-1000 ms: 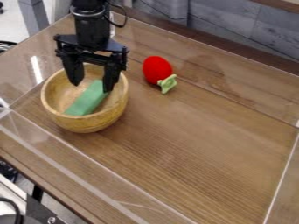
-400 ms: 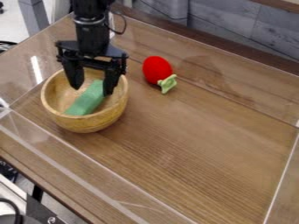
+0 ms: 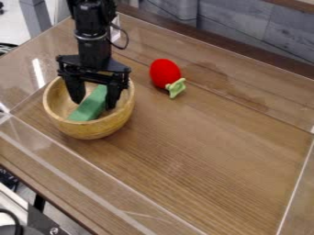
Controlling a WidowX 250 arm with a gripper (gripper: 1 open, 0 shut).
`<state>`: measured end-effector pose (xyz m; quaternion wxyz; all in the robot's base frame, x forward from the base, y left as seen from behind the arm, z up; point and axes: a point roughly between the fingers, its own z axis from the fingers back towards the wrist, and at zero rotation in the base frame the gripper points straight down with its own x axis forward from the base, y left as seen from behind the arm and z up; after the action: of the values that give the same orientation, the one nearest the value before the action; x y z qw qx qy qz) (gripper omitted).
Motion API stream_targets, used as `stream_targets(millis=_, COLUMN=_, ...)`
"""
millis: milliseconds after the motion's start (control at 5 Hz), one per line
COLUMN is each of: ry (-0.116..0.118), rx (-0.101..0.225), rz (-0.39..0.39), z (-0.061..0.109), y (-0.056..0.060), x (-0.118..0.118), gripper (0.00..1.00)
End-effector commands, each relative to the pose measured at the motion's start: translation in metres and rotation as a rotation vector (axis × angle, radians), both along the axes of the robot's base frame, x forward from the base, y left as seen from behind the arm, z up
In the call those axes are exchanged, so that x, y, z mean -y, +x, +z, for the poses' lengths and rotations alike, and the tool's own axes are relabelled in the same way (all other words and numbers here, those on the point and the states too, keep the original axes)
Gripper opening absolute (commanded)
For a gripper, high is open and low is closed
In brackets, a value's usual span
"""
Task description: Remove the green stick from the brown bowl and put it on the table
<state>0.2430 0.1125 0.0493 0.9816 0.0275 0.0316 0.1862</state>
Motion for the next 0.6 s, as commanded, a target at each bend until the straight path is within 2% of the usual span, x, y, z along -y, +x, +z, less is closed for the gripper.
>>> stream_targets(millis=0, ry=0.016, rx=0.021, rz=0.014, z=0.0003, y=0.0023, x=-0.0061, gripper=1.0)
stream_targets(millis=400, ry=0.005, rx=0.008, rz=0.038, z=-0.0086, y=0.0018, x=-0.0085, gripper=1.0)
